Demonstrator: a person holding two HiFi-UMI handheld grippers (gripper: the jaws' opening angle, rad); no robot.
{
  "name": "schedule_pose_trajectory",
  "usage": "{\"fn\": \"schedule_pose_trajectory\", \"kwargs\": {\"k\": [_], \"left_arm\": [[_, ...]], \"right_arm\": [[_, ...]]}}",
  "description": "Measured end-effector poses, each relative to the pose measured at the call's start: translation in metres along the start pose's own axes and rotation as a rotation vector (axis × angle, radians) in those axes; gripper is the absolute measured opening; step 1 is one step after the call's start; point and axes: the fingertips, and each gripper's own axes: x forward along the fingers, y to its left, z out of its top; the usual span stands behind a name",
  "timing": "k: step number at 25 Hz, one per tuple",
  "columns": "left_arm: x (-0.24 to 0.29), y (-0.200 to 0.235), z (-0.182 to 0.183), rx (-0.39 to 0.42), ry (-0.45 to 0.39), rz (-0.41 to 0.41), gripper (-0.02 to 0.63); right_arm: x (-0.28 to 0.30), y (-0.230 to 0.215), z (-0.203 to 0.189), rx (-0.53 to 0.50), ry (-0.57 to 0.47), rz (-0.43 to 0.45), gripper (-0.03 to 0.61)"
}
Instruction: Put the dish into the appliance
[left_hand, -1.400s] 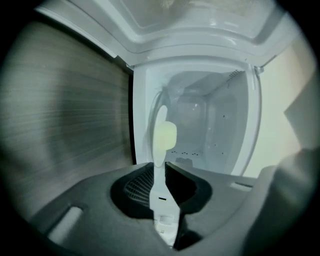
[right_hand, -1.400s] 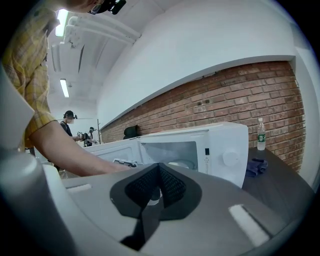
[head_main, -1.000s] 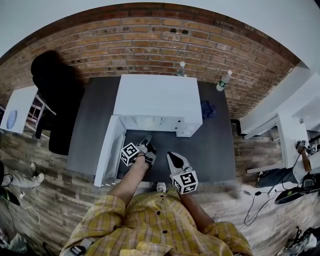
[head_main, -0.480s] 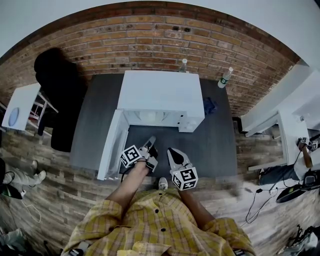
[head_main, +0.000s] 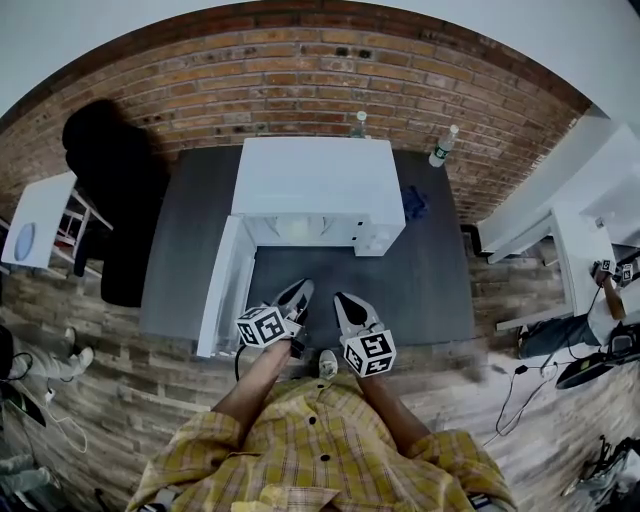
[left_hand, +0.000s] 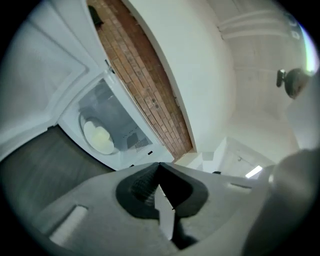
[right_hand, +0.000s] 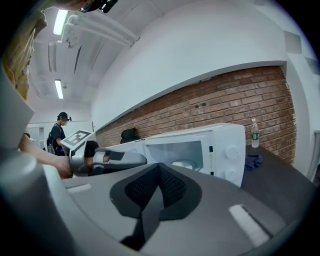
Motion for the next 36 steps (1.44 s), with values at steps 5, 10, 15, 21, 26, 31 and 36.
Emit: {"fn": "schedule_pose_trajectory", "kwargs": {"k": [5,10,15,21,26,31,36], "left_arm": [[-0.011,-0.015,-0.004,0.246,0.049,0.031,-0.003],[-0.021,-0.02,-0.005,0.37,0.05,0.076,-0.003],[-0.027,-0.022,-0.007,0.465,0.044,0.135,-0.003],[-0.03,-0.027,-0.004,0.547,0.03,0.165,-0.003],[-0.031,-0.03,-0.002,0.6,0.023,0.187,-0.003],[-0.035,-0.028,0.0,0.626,0.011,0.214,-0.003],[-0.035,-0.027,0.003,0.644,0.004,0.226,-0.003]], "right_arm": [[-0.003,0.001,-0.001,0.003,-0.002,-0.011,0.003],[-0.004,0.006,0.002,-0.004,-0.004,-0.002,0.003],[-0.006,0.005,0.003,-0.012,-0.011,-0.004,0.003],[-0.007,0.001,0.002,-0.004,-0.013,-0.008,0.002],[-0.01,-0.004,0.004,0.0,-0.026,-0.011,0.002],[-0.014,-0.007,0.004,0.0,-0.034,-0.016,0.002],[-0.012,-0.01,0.006,-0.004,-0.042,-0.022,0.002]]}}
